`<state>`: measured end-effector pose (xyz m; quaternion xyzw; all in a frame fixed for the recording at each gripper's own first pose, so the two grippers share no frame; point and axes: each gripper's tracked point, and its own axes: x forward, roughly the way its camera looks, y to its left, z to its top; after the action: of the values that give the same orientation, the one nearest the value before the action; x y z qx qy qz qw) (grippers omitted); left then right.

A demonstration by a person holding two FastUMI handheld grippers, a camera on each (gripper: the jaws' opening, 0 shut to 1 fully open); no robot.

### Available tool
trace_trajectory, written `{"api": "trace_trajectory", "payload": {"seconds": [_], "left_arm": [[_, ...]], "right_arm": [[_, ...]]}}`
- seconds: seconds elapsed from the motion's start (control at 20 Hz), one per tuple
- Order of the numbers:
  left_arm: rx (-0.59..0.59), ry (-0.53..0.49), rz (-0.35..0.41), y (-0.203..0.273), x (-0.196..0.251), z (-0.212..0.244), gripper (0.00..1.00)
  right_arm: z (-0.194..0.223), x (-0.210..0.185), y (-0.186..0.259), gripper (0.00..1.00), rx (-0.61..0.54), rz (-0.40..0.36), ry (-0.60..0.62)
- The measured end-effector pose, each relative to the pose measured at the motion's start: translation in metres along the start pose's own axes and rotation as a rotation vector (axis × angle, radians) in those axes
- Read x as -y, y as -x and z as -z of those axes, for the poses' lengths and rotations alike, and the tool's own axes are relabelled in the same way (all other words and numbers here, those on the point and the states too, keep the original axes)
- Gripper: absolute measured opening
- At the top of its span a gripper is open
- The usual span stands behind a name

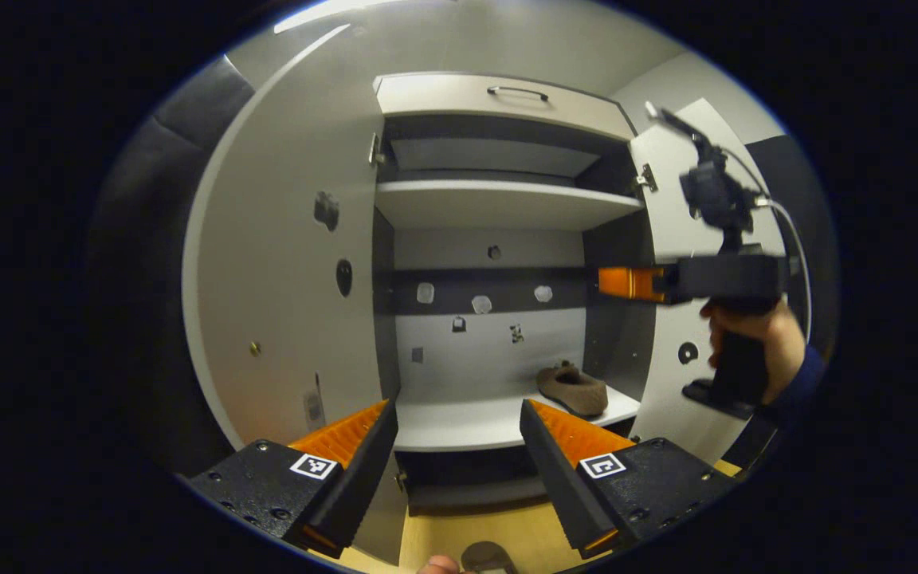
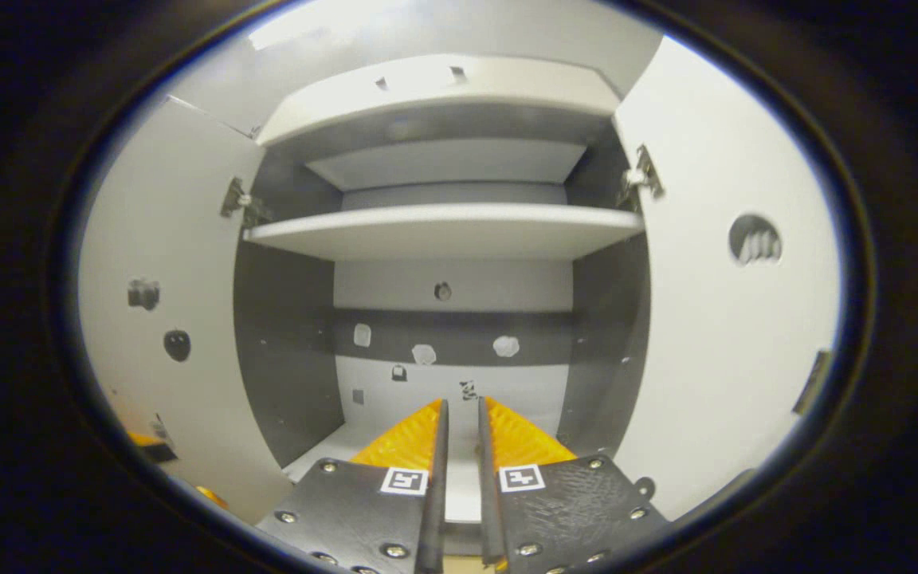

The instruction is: Grab one shoe with the right hand and put it into the shoe cabinet, grab the other shoe with the left hand and put it into the shoe cabinet; then close the right door with the right hand and the left door with the left hand.

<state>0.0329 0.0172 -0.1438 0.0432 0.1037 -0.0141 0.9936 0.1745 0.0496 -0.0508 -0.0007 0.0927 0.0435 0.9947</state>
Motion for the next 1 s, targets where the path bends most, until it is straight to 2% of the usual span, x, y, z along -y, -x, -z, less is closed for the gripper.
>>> {"api": "trace_trajectory", "payload": {"seconds": [0.05, 0.15, 0.2, 0.4, 0.6, 0.7, 0.75, 0.8, 0.9, 1.0], "left_arm": [[-0.055, 0.009, 0.017, -0.002, 0.004, 0.023, 0.95], [-0.157, 0.025, 0.044, -0.003, 0.012, 0.067, 0.95], [-0.209, 0.023, 0.051, -0.003, 0.014, 0.090, 0.95], [-0.426, 0.048, 0.065, 0.000, 0.017, 0.176, 0.96], [-0.626, 0.052, 0.075, 0.018, 0.015, 0.265, 0.96], [-0.732, 0.062, 0.086, 0.030, 0.011, 0.307, 0.97], [-0.781, 0.063, 0.086, 0.034, 0.011, 0.328, 0.97], [-0.828, 0.060, 0.083, 0.039, 0.007, 0.344, 0.97], [-0.901, 0.057, 0.075, 0.041, 0.001, 0.361, 0.97], [-0.964, 0.056, 0.068, 0.044, -0.002, 0.370, 0.96]], "right_arm": [[-0.011, -0.001, 0.011, 0.18, 0.015, 0.001, -0.001], [-0.029, -0.001, 0.029, 0.15, 0.031, 0.006, -0.012], [-0.038, 0.002, 0.037, 0.18, 0.040, 0.012, -0.015], [-0.066, 0.012, 0.060, 0.19, 0.093, 0.040, -0.024], [-0.079, 0.014, 0.079, 0.32, 0.096, 0.034, -0.052], [-0.084, 0.014, 0.083, 0.34, 0.096, 0.030, -0.062], [-0.087, 0.014, 0.086, 0.39, 0.099, 0.032, -0.067], [-0.088, 0.015, 0.087, 0.39, 0.101, 0.032, -0.069], [-0.090, 0.014, 0.089, 0.50, 0.101, 0.029, -0.076], [-0.090, 0.012, 0.089, 0.51, 0.100, 0.022, -0.079]]}}
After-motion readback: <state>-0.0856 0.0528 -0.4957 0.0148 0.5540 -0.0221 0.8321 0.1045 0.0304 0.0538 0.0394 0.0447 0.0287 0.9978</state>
